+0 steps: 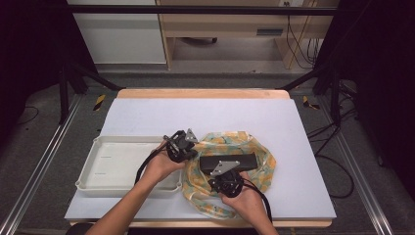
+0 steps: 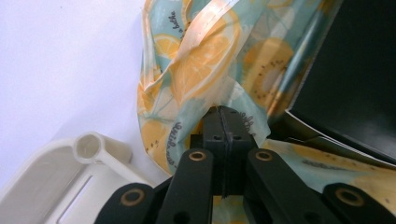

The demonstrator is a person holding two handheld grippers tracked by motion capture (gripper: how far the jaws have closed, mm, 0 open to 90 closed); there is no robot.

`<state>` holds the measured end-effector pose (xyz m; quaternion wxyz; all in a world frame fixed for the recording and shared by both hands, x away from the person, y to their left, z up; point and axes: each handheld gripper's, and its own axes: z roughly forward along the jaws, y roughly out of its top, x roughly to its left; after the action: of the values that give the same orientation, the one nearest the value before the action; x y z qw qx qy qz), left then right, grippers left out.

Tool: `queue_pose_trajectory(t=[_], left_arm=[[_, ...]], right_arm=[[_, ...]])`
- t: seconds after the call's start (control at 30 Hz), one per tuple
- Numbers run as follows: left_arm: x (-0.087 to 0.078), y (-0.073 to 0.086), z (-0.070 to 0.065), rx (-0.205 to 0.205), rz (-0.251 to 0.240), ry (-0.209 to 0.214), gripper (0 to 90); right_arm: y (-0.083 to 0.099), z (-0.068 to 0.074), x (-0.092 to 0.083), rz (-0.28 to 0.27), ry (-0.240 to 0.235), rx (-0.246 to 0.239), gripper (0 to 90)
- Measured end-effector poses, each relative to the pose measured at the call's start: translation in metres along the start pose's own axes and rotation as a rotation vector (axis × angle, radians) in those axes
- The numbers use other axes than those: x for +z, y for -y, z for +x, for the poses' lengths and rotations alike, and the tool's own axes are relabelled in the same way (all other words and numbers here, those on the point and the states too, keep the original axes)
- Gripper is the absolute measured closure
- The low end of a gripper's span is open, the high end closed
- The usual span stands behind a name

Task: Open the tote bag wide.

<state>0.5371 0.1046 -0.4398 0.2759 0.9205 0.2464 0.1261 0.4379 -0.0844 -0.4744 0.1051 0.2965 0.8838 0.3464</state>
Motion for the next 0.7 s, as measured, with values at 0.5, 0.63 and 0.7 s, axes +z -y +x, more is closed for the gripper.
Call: queue_pose_trajectory(t=[0.5,0.63,0.7], left_arm=[[0.009,0.001,0.006,-0.007,0.036,0.002,90.0],[0.008,0.001,0.005,-0.006,0.031,0.001,90.0],[0.006,0.001,0.003,0.0,0.028,0.002,90.0]], right_arm=[[-0.001,0.0,-0.005,-0.02,-0.003,0.005,90.0],[0.0,-0.004,-0.016,-0.042,0.013,0.022,88.2],[0.003,-0.008,-0.029,-0.06,0.025,0.028,88.5]])
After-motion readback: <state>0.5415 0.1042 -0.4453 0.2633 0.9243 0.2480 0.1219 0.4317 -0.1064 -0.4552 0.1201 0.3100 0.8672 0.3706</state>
